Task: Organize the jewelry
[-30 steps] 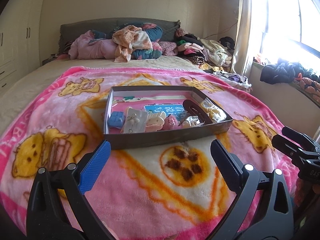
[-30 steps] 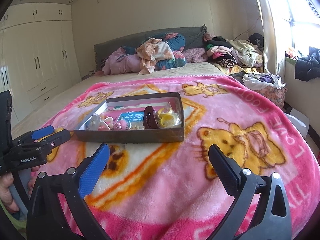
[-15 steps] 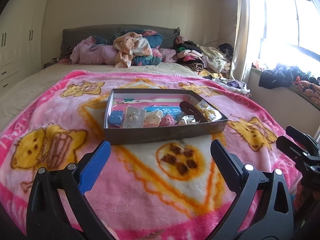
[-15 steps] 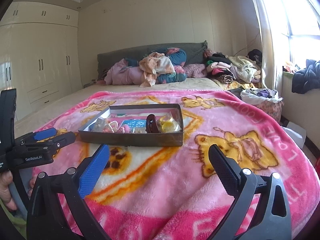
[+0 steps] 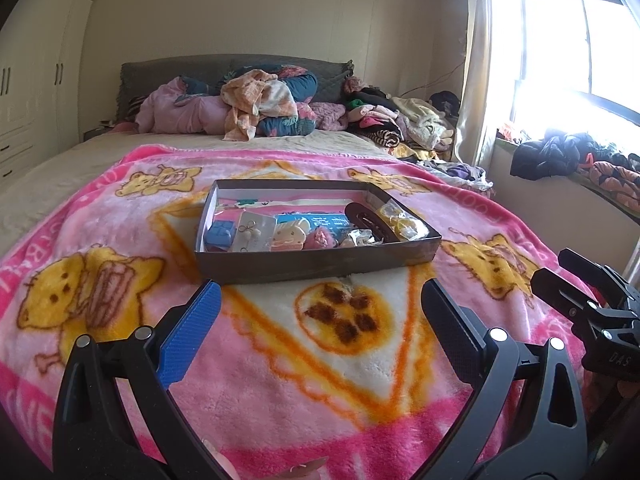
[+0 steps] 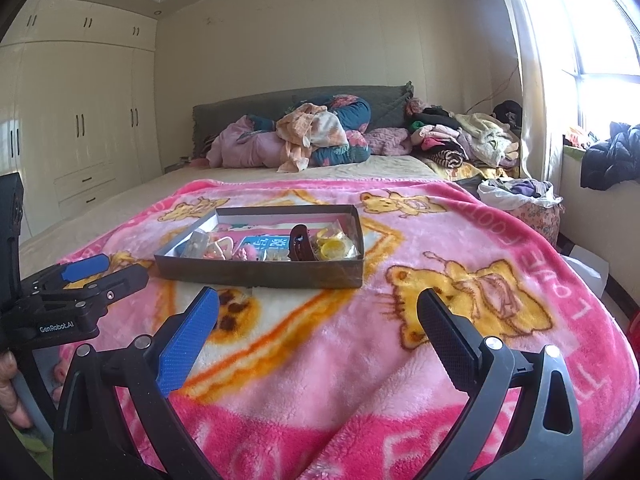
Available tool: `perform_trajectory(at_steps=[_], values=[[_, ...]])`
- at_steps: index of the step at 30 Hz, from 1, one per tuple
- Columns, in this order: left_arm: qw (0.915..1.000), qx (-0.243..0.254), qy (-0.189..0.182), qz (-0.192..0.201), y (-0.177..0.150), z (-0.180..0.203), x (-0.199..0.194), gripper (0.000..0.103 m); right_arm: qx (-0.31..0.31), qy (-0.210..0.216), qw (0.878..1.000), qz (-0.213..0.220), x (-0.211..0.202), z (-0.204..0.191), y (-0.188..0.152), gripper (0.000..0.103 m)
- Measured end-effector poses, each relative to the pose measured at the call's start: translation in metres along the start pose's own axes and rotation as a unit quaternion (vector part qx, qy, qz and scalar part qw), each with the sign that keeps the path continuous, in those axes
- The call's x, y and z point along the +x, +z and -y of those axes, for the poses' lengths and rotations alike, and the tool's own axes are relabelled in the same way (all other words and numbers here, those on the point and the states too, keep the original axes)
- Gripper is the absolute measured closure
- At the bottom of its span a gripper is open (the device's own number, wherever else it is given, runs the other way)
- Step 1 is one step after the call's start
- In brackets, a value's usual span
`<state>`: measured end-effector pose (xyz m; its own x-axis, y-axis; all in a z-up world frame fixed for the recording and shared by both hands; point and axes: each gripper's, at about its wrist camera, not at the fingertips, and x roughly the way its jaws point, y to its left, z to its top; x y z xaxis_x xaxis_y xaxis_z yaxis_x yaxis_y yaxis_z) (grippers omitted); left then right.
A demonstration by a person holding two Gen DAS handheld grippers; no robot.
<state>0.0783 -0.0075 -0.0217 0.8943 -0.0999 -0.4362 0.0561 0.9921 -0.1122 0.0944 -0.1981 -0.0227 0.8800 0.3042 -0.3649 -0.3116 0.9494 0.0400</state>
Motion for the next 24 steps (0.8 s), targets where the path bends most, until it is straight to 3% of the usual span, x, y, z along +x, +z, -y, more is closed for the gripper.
perform_trajectory(at_steps=[24], values=[[1.0000, -0.003, 0.004, 0.003, 0.0006, -0.0021, -0.0031, 0.011, -0.001, 0.000, 1.000, -0.001, -0.0005, -0.0015, -0.0006, 0.006]])
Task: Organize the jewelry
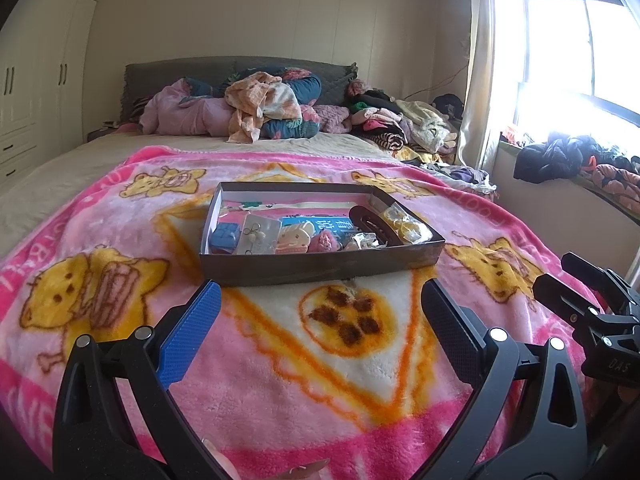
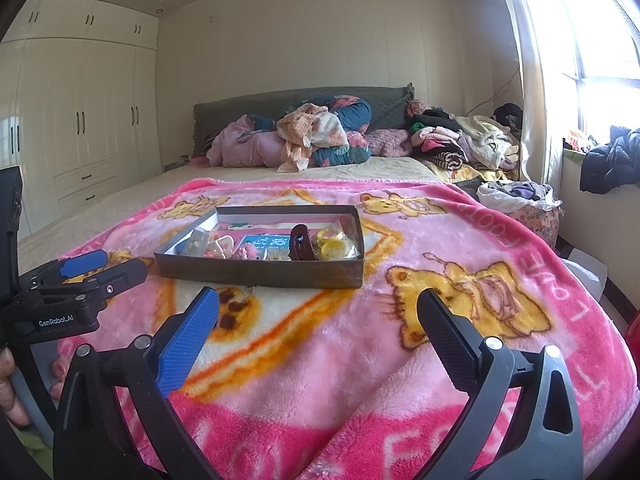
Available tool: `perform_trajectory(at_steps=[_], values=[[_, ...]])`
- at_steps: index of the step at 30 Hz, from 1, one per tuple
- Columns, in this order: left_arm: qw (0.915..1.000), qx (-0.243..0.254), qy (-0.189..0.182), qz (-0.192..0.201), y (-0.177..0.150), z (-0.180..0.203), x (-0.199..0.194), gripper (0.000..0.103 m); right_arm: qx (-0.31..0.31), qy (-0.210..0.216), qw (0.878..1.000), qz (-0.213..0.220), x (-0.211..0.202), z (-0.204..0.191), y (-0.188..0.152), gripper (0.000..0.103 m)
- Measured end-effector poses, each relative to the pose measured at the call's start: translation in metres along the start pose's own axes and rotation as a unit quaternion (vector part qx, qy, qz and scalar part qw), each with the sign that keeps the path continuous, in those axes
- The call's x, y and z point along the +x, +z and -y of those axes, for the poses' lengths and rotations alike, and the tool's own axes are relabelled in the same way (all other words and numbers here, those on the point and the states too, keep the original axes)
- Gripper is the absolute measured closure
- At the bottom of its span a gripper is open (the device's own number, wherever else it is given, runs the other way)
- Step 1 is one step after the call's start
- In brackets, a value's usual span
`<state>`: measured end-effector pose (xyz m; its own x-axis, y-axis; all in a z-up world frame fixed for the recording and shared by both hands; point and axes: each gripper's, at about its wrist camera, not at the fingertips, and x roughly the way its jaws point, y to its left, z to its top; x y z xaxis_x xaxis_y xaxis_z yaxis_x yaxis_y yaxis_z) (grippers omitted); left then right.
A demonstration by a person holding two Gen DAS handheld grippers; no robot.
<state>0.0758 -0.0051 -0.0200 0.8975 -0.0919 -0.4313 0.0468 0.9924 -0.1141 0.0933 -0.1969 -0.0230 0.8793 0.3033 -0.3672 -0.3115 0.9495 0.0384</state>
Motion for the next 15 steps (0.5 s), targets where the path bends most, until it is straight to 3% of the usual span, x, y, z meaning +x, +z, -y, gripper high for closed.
perform_trajectory(at_steps=[15], values=[[1.0000, 0.002, 0.001, 0.002, 0.0011, -0.0008, -0.0018, 0.011, 0.000, -0.001, 1.000, 0.001, -0.0011, 0.0001, -0.0003, 0.006]])
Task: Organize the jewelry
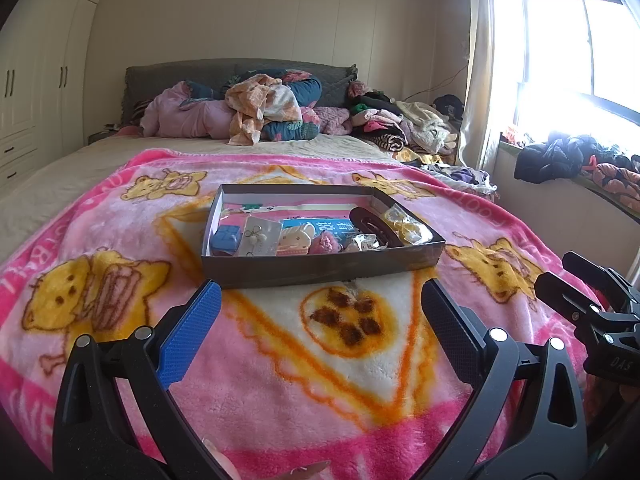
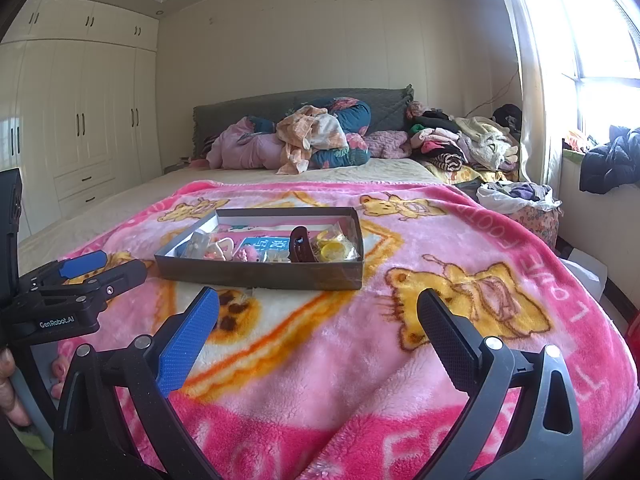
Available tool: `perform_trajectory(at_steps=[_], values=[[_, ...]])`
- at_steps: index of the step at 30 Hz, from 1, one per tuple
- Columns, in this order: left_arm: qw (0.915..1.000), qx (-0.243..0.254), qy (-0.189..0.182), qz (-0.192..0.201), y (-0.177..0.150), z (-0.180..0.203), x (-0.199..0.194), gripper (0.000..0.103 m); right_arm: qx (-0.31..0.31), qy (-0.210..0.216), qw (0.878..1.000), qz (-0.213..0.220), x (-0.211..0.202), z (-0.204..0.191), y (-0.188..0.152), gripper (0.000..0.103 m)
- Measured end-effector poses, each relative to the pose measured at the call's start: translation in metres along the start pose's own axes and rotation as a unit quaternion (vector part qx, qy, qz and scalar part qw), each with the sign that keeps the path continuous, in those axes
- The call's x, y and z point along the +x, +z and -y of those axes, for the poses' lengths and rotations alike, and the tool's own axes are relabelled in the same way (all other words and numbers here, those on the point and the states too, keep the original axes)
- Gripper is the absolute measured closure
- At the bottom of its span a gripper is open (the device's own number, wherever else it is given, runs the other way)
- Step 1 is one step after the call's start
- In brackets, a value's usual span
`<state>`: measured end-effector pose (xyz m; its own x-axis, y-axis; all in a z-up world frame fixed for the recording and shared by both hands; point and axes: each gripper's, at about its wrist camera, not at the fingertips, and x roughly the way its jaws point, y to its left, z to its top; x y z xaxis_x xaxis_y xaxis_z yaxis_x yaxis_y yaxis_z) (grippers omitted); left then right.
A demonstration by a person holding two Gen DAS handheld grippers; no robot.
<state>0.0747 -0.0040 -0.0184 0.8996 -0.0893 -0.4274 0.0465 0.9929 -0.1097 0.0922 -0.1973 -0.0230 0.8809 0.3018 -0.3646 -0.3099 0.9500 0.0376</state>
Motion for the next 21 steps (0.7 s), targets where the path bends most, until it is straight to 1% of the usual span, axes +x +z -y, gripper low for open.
perform_trajectory(at_steps=[21], values=[[1.0000, 0.000, 0.000, 0.001, -0.0006, 0.0003, -0.0008, 0.011, -0.001, -0.001, 1.000, 0.001, -0.0004, 0.0003, -0.0002, 0.006]])
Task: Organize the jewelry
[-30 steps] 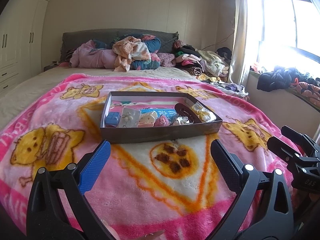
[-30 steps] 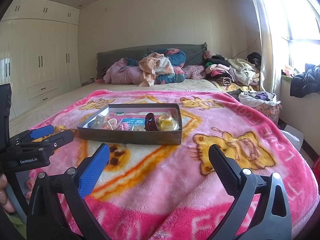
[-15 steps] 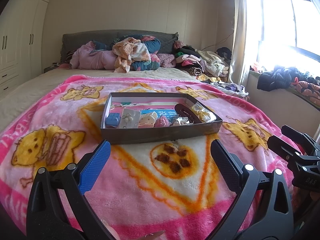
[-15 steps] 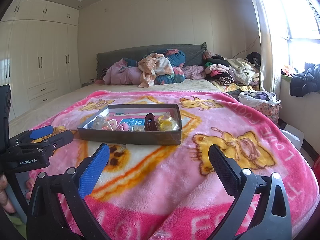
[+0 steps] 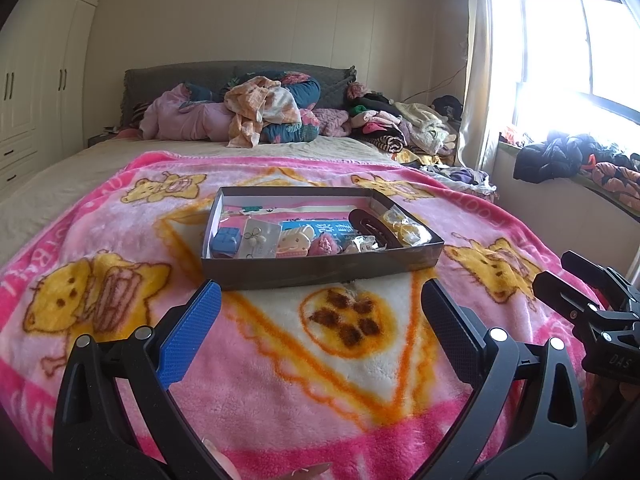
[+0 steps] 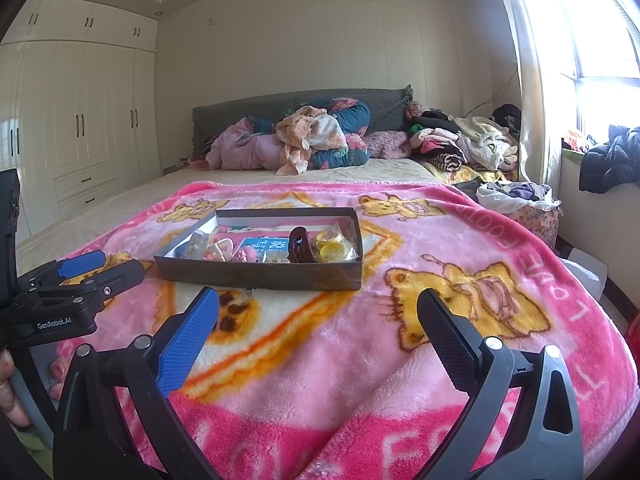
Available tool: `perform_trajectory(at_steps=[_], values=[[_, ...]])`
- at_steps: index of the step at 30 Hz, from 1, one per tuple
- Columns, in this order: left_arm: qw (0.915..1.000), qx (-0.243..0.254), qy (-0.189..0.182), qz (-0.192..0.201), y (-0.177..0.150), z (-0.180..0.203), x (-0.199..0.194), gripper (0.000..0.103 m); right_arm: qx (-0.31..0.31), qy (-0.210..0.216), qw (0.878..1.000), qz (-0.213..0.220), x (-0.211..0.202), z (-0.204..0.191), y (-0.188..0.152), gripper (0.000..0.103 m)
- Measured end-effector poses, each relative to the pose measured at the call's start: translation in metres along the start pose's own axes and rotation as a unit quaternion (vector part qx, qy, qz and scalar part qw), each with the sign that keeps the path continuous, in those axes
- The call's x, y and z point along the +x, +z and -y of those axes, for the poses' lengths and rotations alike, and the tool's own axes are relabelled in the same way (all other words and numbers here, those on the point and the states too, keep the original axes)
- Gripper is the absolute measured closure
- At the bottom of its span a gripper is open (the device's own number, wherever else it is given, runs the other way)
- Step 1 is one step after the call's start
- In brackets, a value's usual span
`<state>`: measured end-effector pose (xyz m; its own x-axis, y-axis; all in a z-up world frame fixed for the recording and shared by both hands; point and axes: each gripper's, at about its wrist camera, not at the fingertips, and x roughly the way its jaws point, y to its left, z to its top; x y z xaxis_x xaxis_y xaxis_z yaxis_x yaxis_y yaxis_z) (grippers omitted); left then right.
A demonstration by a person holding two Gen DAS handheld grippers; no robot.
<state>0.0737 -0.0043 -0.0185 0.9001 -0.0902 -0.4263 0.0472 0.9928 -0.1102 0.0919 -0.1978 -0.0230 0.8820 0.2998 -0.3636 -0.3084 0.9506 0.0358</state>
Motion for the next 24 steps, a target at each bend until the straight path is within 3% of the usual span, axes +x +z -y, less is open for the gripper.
perform_trajectory(at_steps=[24], values=[[1.0000, 0.001, 0.001, 0.003, 0.0006, -0.0009, -0.0005, 0.011, -0.001, -0.001, 1.000, 0.000, -0.0007, 0.0000, -0.0006, 0.006]])
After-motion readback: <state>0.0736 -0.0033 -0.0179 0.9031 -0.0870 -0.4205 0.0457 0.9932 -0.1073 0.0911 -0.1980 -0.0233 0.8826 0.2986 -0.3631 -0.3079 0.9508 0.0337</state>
